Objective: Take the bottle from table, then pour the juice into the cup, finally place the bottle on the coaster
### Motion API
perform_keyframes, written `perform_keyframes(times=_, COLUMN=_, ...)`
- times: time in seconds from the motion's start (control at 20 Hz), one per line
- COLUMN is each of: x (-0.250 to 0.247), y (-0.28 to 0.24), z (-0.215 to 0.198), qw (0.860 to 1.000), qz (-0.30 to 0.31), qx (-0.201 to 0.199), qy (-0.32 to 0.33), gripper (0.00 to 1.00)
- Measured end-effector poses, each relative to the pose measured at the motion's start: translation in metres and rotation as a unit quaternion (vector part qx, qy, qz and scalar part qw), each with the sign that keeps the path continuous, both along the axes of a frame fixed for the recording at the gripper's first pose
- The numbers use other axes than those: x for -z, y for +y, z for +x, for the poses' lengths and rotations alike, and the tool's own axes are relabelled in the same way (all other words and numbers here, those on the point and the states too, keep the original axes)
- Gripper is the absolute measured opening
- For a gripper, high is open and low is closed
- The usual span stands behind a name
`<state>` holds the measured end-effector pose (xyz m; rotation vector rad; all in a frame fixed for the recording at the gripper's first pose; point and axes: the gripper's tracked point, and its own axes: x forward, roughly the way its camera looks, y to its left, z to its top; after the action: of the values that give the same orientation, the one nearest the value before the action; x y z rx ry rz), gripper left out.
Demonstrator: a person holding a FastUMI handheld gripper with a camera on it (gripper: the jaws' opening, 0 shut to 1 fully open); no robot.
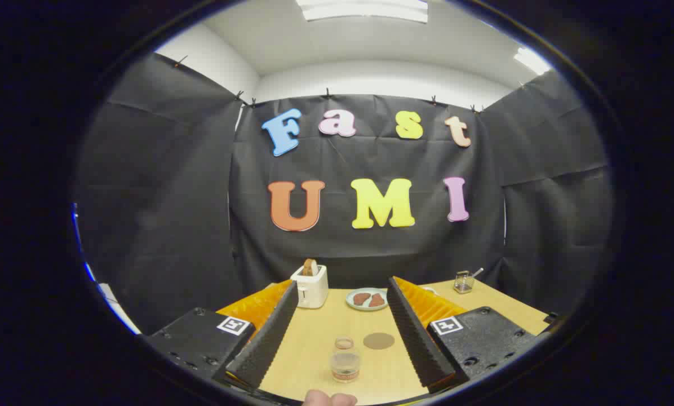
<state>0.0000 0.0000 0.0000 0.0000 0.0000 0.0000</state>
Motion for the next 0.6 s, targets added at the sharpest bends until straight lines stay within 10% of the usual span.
perform_keyframes(times=0.6, x=-0.0027, y=-0.003, z=-0.0025, qw=1.0, qz=0.003, qx=0.006, qy=-0.004, gripper=1.0)
